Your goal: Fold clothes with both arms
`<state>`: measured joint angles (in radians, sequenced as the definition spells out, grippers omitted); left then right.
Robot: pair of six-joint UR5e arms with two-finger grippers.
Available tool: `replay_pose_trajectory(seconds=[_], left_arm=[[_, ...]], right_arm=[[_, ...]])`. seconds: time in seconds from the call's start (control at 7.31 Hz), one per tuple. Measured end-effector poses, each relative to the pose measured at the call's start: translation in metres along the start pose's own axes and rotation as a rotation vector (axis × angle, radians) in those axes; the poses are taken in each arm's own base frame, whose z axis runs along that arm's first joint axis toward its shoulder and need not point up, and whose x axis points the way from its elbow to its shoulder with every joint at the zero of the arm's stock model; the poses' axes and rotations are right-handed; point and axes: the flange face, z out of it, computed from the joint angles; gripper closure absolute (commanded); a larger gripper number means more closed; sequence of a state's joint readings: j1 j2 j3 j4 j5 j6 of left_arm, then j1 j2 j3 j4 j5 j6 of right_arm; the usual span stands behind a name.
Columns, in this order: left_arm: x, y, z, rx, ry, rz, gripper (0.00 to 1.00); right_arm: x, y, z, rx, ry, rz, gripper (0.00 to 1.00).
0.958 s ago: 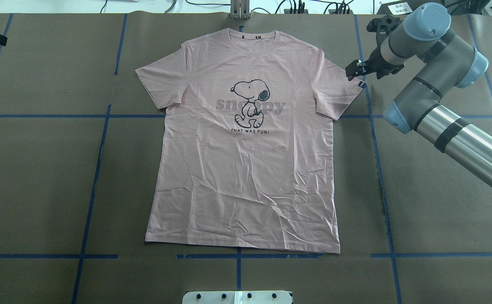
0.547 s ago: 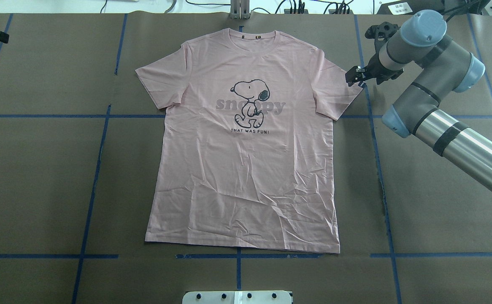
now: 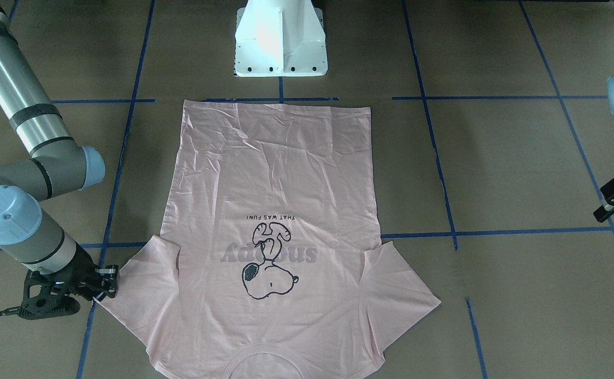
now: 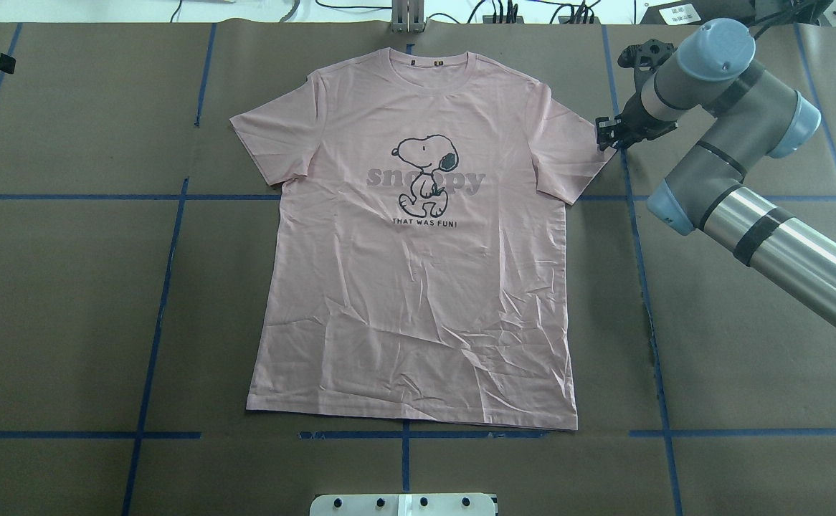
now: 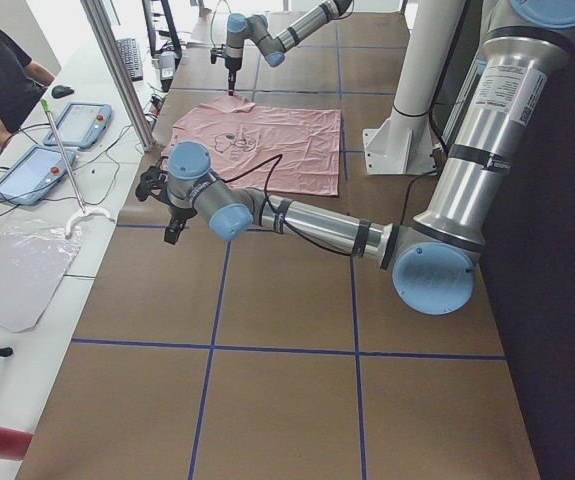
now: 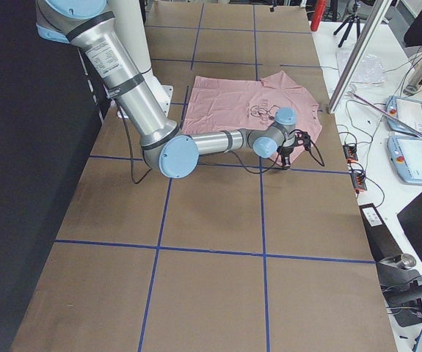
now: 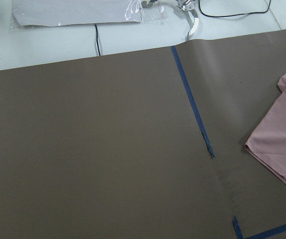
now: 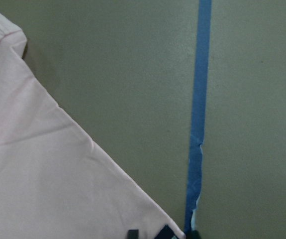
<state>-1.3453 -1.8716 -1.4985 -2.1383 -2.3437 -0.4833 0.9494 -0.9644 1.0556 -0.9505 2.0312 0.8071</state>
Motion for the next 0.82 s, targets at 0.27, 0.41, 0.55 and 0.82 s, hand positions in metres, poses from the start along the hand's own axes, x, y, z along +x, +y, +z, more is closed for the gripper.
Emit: replay_pose_trajectory(seconds=[0.27,0.41,0.55,0.82], left_arm=[[-0.001,0.000,0.000,-0.001,0.000,0.000,0.03],[-0.001,0.000,0.000,-0.002,-0.001,0.001,0.03],[-0.001,0.000,0.001,-0.002,-0.001,0.003,0.03],[-0.001,0.001,0.001,-0.002,-0.001,0.006,0.03]], right_arm=[[-0.008,-0.005,-0.005,0.006,-0.011,-0.006,1.00],[-0.019,-0.011,-0.013,0.016,-0.027,-0.011,1.00],[-0.040,-0.019,-0.026,0.032,-0.057,-0.010,1.00],[-0.103,-0.032,-0.051,0.054,-0.124,-0.003,1.00]])
